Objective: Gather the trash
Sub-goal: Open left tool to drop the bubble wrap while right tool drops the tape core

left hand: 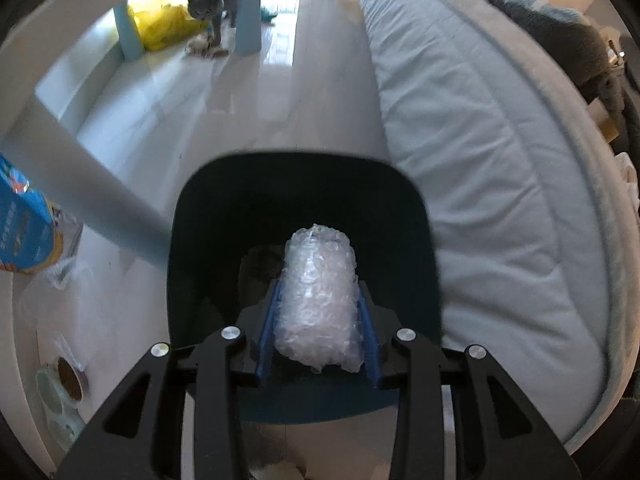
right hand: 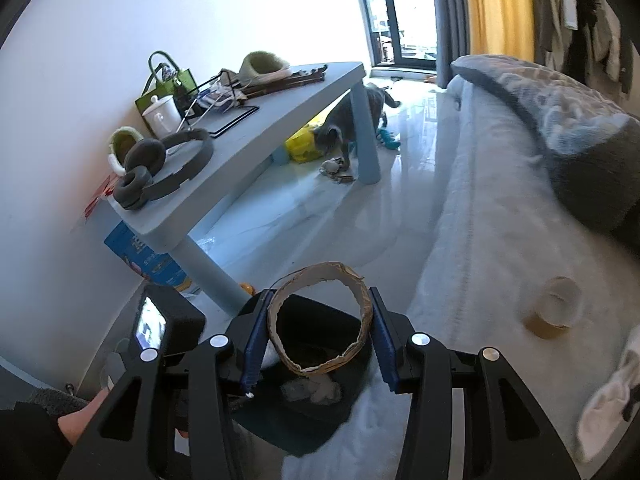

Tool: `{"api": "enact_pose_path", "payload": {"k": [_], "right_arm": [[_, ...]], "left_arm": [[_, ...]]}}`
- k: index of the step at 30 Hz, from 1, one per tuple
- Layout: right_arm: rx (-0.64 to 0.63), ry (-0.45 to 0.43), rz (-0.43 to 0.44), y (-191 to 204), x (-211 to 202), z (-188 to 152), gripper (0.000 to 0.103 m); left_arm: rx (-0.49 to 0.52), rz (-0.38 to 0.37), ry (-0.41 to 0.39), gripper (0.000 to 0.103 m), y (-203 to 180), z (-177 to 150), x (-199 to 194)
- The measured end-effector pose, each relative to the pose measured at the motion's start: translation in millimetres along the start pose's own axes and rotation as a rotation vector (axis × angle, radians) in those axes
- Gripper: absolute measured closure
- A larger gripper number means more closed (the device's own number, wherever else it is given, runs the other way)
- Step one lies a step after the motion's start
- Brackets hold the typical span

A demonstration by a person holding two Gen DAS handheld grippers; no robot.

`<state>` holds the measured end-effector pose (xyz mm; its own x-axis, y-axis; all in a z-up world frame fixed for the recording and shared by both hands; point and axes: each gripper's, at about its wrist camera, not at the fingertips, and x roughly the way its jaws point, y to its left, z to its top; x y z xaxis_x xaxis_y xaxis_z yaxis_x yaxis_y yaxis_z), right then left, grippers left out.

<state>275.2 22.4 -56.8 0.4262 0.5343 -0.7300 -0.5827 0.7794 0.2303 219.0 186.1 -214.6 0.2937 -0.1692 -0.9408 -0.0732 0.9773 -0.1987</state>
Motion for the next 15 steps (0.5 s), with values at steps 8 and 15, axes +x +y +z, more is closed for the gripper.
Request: {"api": "enact_pose_path", "payload": {"k": [8,15], "right_arm": [[-0.021,0.042,0.017,22,37,3,0.056],[-0.029,0.105,0.012,36,74,-2,0.056]], "left_arm": [[-0.014,0.014,0.073,0.045,25,-15,15],[-0.012,-0.004,0.035,0.04,40,-17,-1]]}}
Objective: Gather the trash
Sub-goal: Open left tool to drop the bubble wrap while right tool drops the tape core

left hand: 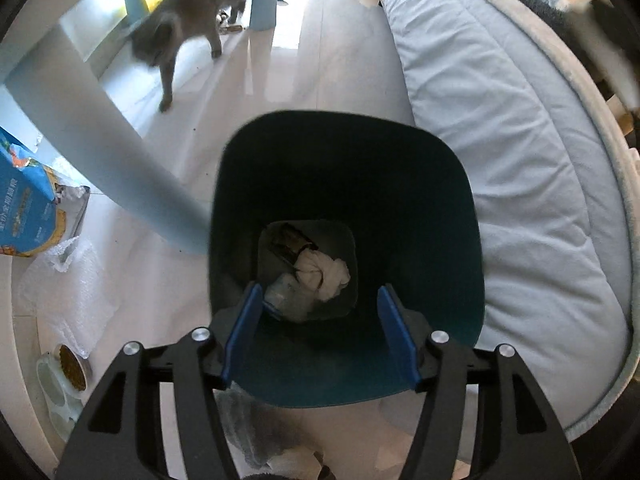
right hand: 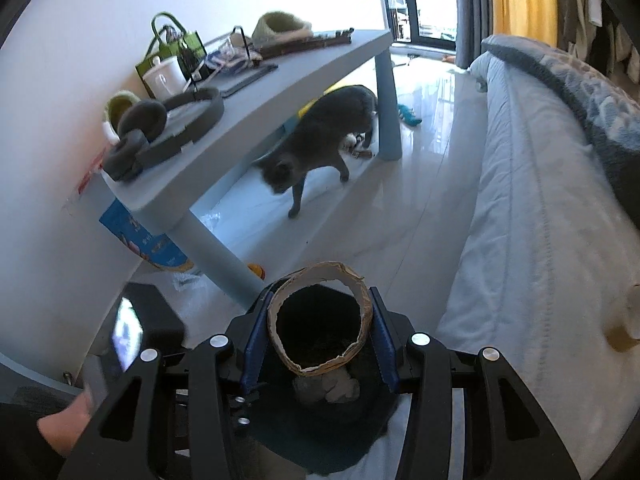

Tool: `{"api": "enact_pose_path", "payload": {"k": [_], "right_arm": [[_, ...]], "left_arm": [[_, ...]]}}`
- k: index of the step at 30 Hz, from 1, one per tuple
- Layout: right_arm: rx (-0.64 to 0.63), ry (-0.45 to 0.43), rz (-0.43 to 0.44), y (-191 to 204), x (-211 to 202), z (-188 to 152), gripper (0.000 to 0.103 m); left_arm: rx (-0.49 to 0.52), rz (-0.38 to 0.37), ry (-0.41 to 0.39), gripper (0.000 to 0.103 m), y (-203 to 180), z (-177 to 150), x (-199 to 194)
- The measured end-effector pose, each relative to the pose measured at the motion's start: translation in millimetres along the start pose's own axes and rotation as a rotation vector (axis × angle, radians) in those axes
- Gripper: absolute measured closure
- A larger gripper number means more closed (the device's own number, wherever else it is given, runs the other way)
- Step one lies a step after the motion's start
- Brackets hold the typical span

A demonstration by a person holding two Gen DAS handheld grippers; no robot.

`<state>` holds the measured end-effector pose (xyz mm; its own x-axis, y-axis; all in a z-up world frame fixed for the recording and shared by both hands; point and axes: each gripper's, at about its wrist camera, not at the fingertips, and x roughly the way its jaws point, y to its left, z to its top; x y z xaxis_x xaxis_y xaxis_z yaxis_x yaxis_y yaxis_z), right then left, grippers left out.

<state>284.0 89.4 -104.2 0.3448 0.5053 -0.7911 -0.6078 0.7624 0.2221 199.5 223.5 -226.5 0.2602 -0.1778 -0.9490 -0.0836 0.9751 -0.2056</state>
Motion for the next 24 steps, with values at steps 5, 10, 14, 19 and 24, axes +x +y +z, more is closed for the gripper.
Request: {"api": "enact_pose_path", "payload": {"k": [5,10,14,19,24], "right_arm": [[-0.008,0.056,-0.008,9,26,-4,0.056],[0.002,0.127,-0.009,14,58,-12,0.056],[-0.006,0.166,-0.01,22,79,-16,0.056],[-0.015,0.228,-0.021,27,108,-25,0.056],[-0.02,0.291,-0.035,32,136,-37,0.056]], "left_arm": [[-0.009,0.006,-0.054,0.044,13,3,-20],[-0.026,0.027,-0.104,0.052,29,4,-39],[-0.024,0.036,-0.159,0.055,35,7,-58],[-0.023,0.024,-0.235,0.06,42,9,-84],[-0.031,0.01,-0.287,0.064,48,10,-101]]}}
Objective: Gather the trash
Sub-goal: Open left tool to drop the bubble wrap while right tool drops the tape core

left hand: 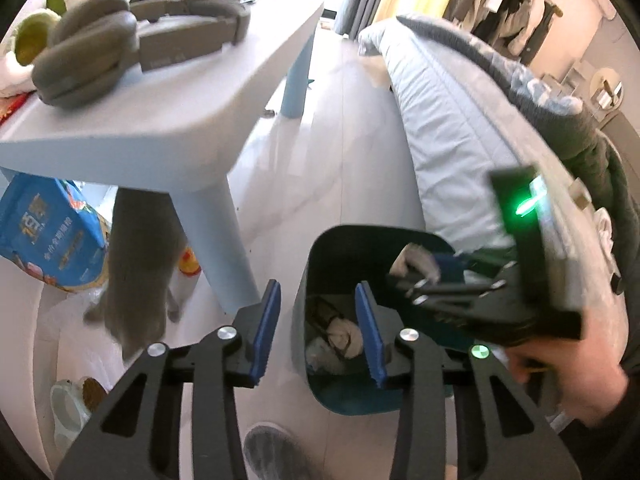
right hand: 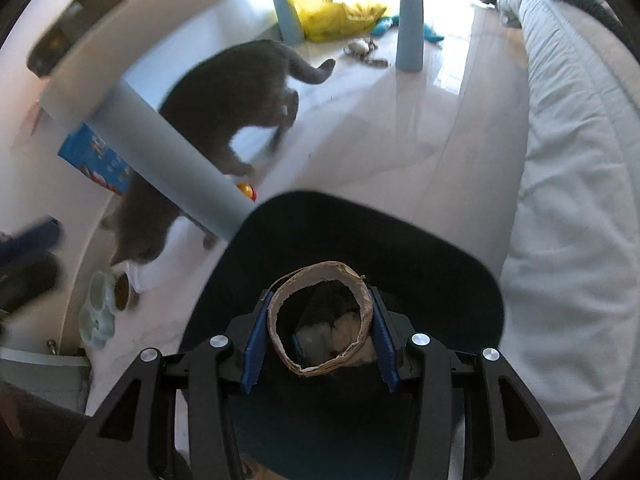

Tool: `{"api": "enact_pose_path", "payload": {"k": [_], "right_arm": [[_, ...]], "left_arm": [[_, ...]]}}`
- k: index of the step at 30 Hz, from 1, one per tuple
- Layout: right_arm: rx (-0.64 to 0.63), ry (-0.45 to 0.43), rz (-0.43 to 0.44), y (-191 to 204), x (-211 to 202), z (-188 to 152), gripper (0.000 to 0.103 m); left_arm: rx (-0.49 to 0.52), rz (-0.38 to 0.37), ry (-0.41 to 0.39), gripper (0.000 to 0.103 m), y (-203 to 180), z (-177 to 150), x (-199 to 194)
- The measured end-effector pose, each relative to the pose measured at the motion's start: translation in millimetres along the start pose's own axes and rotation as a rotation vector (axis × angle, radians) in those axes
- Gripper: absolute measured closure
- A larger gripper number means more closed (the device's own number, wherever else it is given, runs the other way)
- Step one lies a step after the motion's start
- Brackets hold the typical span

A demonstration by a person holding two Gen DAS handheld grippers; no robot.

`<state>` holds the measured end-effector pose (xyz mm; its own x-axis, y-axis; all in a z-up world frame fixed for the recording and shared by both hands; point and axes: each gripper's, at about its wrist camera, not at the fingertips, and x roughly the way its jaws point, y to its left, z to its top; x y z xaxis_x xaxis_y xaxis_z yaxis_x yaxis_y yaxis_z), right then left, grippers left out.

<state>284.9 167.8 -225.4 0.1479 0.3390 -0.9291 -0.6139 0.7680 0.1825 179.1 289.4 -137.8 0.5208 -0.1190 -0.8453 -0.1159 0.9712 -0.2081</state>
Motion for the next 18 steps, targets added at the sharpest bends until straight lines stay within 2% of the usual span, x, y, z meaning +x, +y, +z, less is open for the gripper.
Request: {"api": "enact_pose_path", "payload": {"k": [4,9,10,13,18], "right_arm": [[-0.007,0.047,-0.014,7,19,-5,0.055],[-0.013,0.1,-0.032,8,38,-11,0.055],[-0.015,0.117,-0.029,9,42,-13,0.053],[-0.031,0.158,-0.025,14,51,-19,0.036],[-0.054,0.164,-0.04,21,47,-23,0.035]], "left_arm": [[0.012,-0.016,-0.052,0.066,-5,7,-17],[0.019,-0.032,-0.155,0.067,-17,19,-47],[0.021,-0.039,-0.172,0.067,-19,21,-52],[0.02,-0.06,-0.212,0.067,-27,28,-70],[0.04,-0.062,-0.289,0.067,-42,37,-98]]}}
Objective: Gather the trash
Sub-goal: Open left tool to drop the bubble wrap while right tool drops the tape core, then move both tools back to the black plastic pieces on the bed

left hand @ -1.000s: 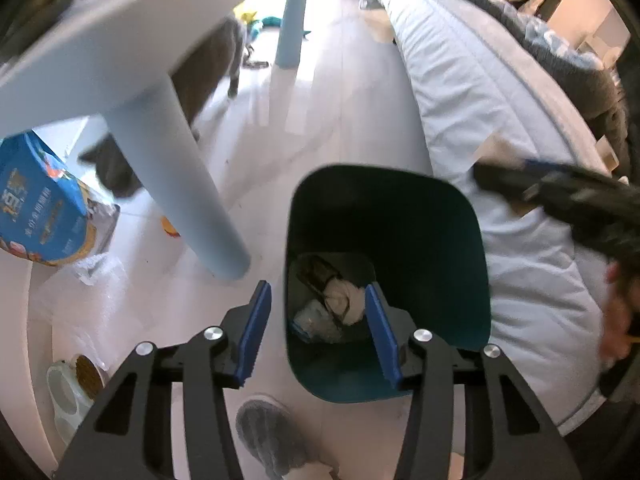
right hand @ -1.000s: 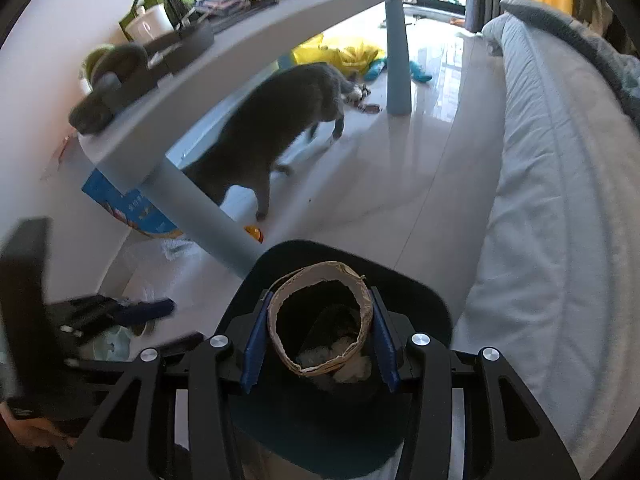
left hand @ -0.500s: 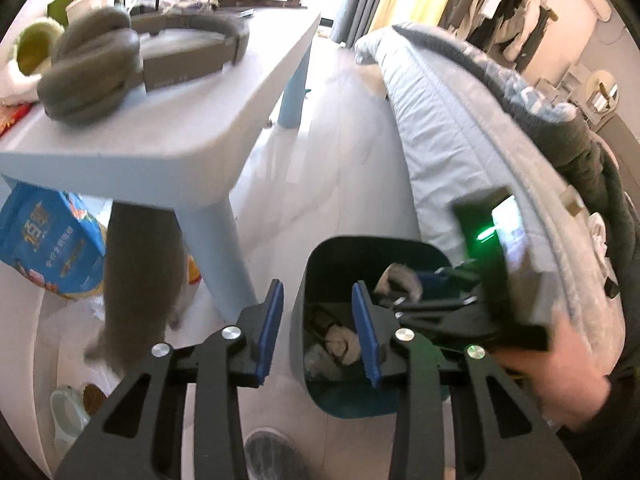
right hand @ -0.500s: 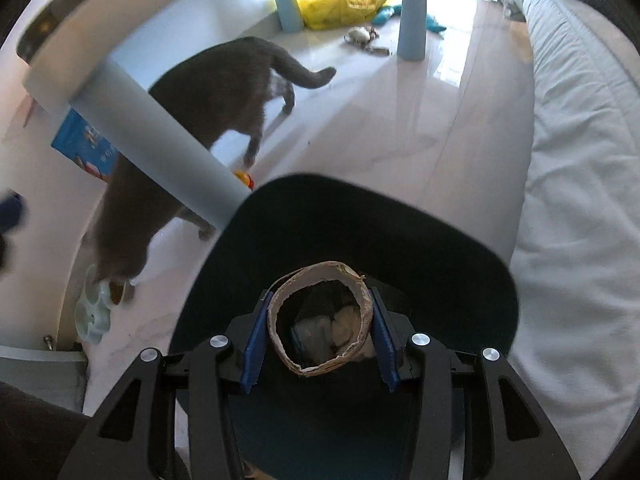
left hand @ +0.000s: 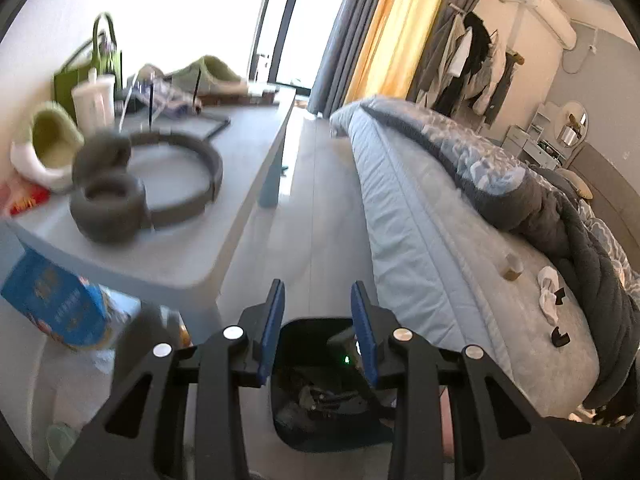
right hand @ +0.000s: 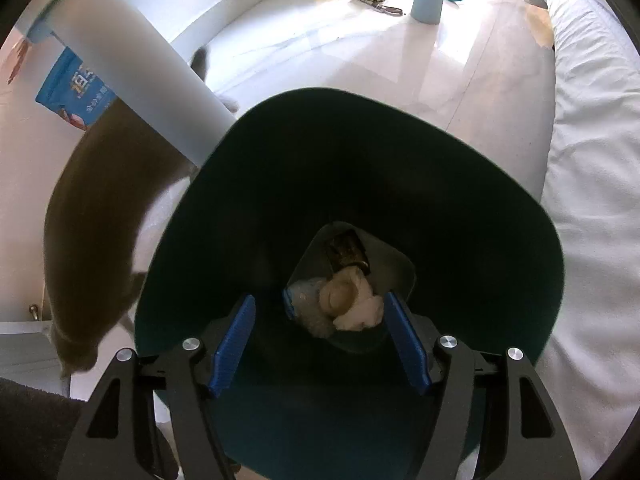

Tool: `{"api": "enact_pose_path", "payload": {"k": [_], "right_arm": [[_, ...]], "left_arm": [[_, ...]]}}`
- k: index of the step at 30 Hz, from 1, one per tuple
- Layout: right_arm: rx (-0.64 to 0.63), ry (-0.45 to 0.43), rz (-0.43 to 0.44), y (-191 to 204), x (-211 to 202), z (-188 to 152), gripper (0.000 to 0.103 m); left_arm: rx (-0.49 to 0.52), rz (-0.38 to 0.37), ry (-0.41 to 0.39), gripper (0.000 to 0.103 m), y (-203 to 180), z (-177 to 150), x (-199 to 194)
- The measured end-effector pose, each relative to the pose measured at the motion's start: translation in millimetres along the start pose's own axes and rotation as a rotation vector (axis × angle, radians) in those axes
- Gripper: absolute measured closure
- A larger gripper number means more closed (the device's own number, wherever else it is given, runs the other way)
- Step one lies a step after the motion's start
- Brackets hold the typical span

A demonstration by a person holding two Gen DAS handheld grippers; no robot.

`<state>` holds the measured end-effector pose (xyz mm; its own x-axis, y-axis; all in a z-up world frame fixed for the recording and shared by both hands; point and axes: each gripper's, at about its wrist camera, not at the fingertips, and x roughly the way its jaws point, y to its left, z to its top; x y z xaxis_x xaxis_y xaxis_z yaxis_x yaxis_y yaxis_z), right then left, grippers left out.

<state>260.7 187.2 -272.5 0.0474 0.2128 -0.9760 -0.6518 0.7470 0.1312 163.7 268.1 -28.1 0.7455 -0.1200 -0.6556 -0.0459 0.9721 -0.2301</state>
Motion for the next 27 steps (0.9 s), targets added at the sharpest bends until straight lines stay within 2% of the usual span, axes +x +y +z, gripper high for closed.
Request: {"api": "enact_pose_path", "payload": {"k": [13,17,21,27], "right_arm": [[-0.021,-0.155,0.056,-21,-80,-10,0.035],[-0.03,-0.242,0.077,-31,-117,-19,0.035],[-0.035,-0.353,0.066,-49,-164,-32,0.035],[0.008,-0.455,0.033,-84,-211,-57,0.034]], "left_arm": [[0.058,-0.051,-0.136,0.067,-46,28,-39],[0.086,-0.055,-0.163,0.062,-63,33,-43],[0.091,-0.078,-0.171,0.058,-80,35,-41],[0.099,-0.121,-0.173,0.05,-109,36,-33]]}}
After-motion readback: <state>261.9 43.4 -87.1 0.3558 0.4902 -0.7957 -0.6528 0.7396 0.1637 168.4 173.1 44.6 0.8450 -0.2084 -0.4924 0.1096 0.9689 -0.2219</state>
